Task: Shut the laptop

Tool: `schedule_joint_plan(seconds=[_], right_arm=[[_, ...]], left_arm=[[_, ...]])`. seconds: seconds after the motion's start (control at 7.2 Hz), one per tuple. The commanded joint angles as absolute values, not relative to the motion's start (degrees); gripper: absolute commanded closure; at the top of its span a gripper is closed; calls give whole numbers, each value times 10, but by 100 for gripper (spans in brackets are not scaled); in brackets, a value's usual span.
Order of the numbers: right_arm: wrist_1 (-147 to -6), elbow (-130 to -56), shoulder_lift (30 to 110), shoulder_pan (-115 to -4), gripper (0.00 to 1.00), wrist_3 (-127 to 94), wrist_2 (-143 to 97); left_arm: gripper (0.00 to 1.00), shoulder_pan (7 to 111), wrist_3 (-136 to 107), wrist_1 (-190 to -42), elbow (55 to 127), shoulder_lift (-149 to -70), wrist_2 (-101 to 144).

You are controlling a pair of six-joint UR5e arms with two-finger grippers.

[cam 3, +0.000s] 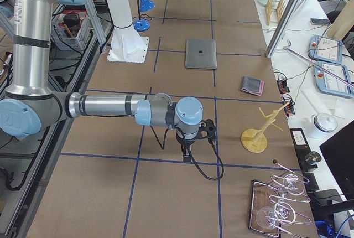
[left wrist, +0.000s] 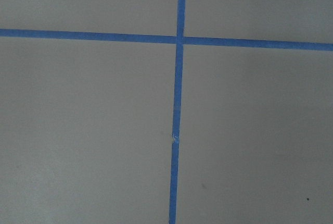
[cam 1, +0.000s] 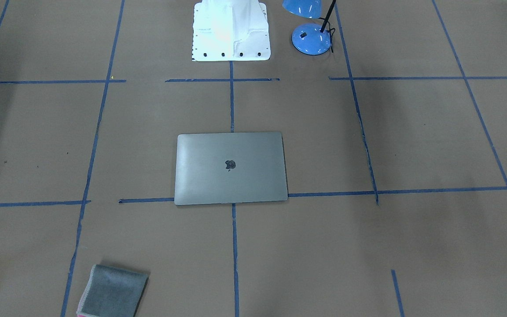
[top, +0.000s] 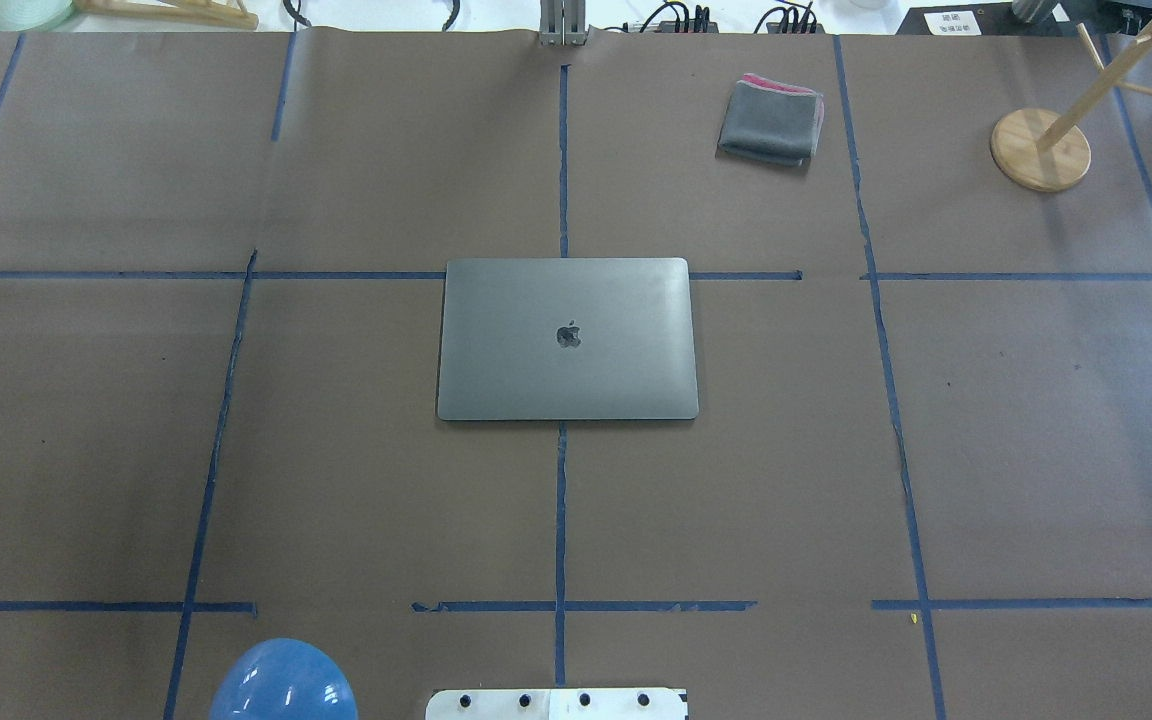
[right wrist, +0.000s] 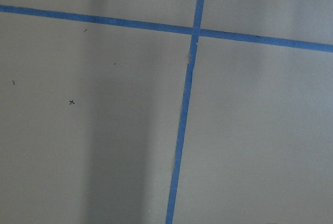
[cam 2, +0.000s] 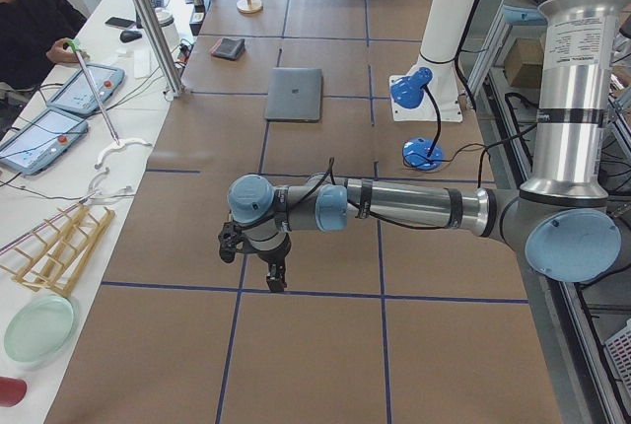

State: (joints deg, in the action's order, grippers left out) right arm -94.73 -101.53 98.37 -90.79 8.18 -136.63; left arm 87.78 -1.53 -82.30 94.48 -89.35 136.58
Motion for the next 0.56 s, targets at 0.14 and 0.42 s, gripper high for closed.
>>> schedule_joint_plan(seconds=[0.14,0.42], right_arm=[[-950,-1015,983,-908,0,45,-1368],[-950,-1012,985,-908,0,25,-1368]], left_arm=[[0,897,13,-823,940,-891,1365],[0,897,13,-823,938,-891,1366]])
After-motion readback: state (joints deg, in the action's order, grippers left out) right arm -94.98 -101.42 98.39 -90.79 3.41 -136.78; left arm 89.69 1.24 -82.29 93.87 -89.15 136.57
